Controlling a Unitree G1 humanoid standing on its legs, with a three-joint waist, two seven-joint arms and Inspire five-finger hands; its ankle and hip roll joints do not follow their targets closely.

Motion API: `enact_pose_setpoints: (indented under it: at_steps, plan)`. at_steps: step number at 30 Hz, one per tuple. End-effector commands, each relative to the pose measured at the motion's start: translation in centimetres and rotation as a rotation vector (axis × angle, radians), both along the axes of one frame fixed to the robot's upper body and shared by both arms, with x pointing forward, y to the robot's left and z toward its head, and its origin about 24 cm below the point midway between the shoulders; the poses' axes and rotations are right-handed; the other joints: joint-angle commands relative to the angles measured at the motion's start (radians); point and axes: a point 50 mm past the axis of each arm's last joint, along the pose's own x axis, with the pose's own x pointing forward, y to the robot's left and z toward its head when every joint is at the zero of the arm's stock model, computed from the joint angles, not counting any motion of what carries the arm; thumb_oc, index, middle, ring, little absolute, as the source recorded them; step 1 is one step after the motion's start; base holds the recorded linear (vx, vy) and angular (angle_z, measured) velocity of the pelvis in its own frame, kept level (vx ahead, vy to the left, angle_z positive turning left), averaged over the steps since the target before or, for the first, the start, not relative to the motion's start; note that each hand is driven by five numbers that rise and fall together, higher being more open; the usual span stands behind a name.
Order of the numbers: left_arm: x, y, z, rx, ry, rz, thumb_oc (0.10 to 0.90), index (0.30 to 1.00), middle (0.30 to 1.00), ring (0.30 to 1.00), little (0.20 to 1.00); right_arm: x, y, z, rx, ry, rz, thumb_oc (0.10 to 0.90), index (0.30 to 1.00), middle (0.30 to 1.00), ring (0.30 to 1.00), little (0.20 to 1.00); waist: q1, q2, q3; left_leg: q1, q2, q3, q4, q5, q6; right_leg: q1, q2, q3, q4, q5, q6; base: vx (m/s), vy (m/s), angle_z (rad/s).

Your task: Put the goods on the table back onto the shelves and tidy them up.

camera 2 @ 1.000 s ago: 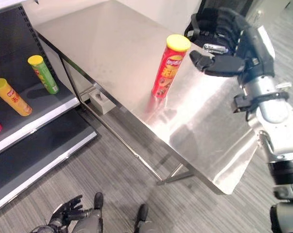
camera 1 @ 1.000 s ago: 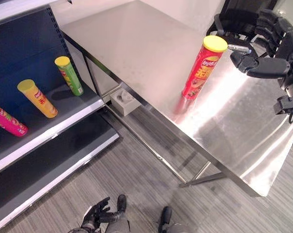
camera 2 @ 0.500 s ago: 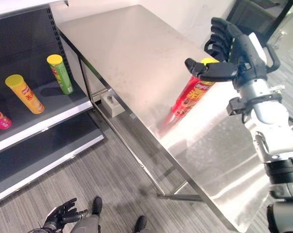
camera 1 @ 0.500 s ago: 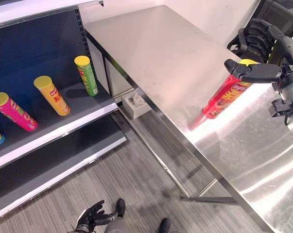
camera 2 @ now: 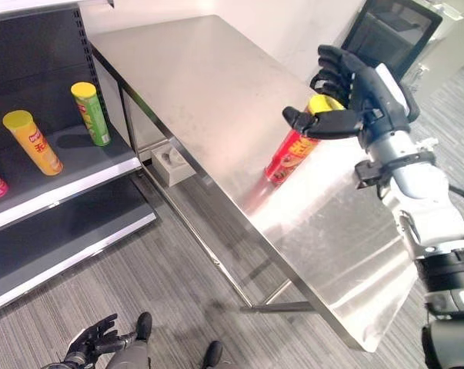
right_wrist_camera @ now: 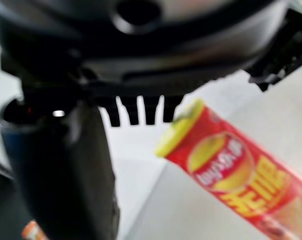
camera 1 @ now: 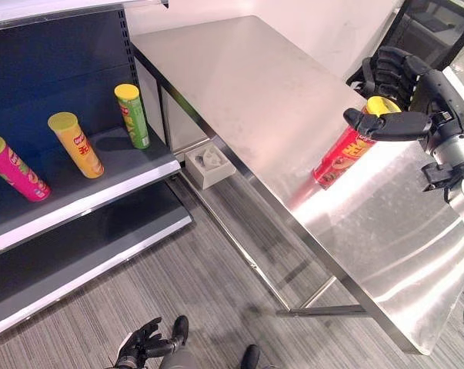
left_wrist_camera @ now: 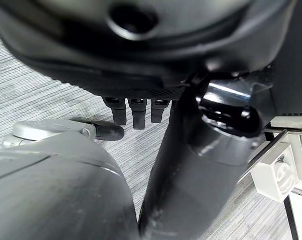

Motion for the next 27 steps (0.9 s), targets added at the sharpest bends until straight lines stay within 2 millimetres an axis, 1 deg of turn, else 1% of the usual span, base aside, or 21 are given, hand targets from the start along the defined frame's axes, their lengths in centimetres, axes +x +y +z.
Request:
enact_pose_setpoints:
  at_steps: [1, 6, 8, 14, 16, 17, 22, 24, 25, 27]
  plan:
    - [-1.2, 0.2, -0.2, 0.029, 0.028, -0.065, 0.800, 0.900, 0.900, 0.900, 0.900, -0.5, -0.8, 5.5, -0.074, -0.171, -0.048, 0.800, 0.900, 0.900, 0.900, 0.900, 0.017, 0.013, -0.073, 0.044, 0.005, 0.022, 0.001, -0.103, -0.003, -0.004, -0.001, -0.005, 0.007, -0.037, 0.043, 0.00, 0.000, 0.00]
    - [-1.2, 0.3, -0.2, 0.032, 0.031, -0.067, 0.800, 0.900, 0.900, 0.900, 0.900, -0.4, -1.3, 6.0, -0.061, -0.193, -0.087, 0.800, 0.900, 0.900, 0.900, 0.900, 0.020, 0.017, -0.072, 0.045, 0.004, 0.018, 0.001, -0.104, -0.002, -0.002, -0.003, -0.011, 0.007, -0.038, 0.044, 0.00, 0.000, 0.00]
    - [-1.3, 0.4, -0.2, 0.035, 0.034, -0.062, 0.800, 0.900, 0.900, 0.900, 0.900, -0.5, -1.7, 6.3, -0.030, -0.223, -0.113, 0.800, 0.900, 0.900, 0.900, 0.900, 0.022, 0.021, -0.071, 0.043, 0.003, 0.014, 0.001, -0.104, -0.002, -0.001, -0.004, -0.014, 0.007, -0.038, 0.044, 0.00, 0.000, 0.00]
    - [-1.4, 0.8, -0.2, 0.040, 0.039, -0.051, 0.800, 0.900, 0.900, 0.900, 0.900, -0.7, -1.9, 6.9, 0.051, -0.279, -0.115, 0.800, 0.900, 0.900, 0.900, 0.900, 0.025, 0.026, -0.071, 0.043, 0.002, 0.007, 0.001, -0.104, -0.001, 0.002, -0.004, -0.019, 0.007, -0.041, 0.043, 0.00, 0.000, 0.00]
    - [-1.3, 0.8, -0.1, 0.040, 0.037, -0.049, 0.800, 0.900, 0.900, 0.900, 0.900, -0.7, -1.8, 7.1, 0.063, -0.291, -0.108, 0.800, 0.900, 0.900, 0.900, 0.900, 0.025, 0.027, -0.071, 0.042, 0.002, 0.006, 0.001, -0.104, -0.001, 0.002, -0.004, -0.020, 0.007, -0.041, 0.043, 0.00, 0.000, 0.00]
    - [-1.3, 0.9, -0.1, 0.040, 0.036, -0.046, 0.800, 0.900, 0.900, 0.900, 0.900, -0.8, -1.4, 7.2, 0.105, -0.308, -0.069, 0.800, 0.900, 0.900, 0.900, 0.900, 0.026, 0.028, -0.070, 0.041, 0.001, 0.003, 0.001, -0.103, -0.002, 0.002, -0.003, -0.022, 0.007, -0.041, 0.042, 0.00, 0.000, 0.00]
    - [-1.1, 1.1, -0.1, 0.041, 0.036, -0.043, 0.800, 0.900, 0.900, 0.900, 0.900, -1.1, 0.3, 7.8, 0.119, -0.352, 0.017, 0.800, 0.900, 0.900, 0.900, 0.900, 0.029, 0.029, -0.072, 0.038, 0.003, 0.001, 0.001, -0.102, -0.003, 0.000, -0.002, -0.026, 0.007, -0.043, 0.041, 0.00, 0.000, 0.00]
    - [-1.0, 1.1, -0.1, 0.043, 0.036, -0.044, 0.800, 0.900, 0.900, 0.900, 0.900, -1.3, 0.5, 8.3, 0.116, -0.375, 0.021, 0.800, 0.900, 0.900, 0.900, 0.900, 0.029, 0.030, -0.072, 0.038, 0.004, 0.000, 0.001, -0.102, -0.004, 0.001, -0.001, -0.026, 0.007, -0.045, 0.040, 0.00, 0.000, 0.00]
    - [-0.8, 1.2, 0.0, 0.044, 0.031, -0.047, 0.800, 0.900, 0.900, 0.900, 0.900, -1.2, 0.8, 8.2, 0.095, -0.360, 0.031, 0.800, 0.900, 0.900, 0.900, 0.900, 0.030, 0.028, -0.071, 0.039, 0.003, -0.002, 0.001, -0.101, -0.004, 0.002, 0.001, -0.029, 0.007, -0.047, 0.039, 0.00, 0.000, 0.00]
    - [-0.8, 1.2, 0.1, 0.045, 0.030, -0.049, 0.800, 0.900, 0.900, 0.900, 0.900, -0.9, 0.6, 7.9, 0.075, -0.335, 0.018, 0.800, 0.900, 0.900, 0.900, 0.900, 0.031, 0.026, -0.071, 0.038, 0.003, -0.003, 0.001, -0.101, -0.005, 0.004, 0.000, -0.031, 0.007, -0.046, 0.038, 0.00, 0.000, 0.00]
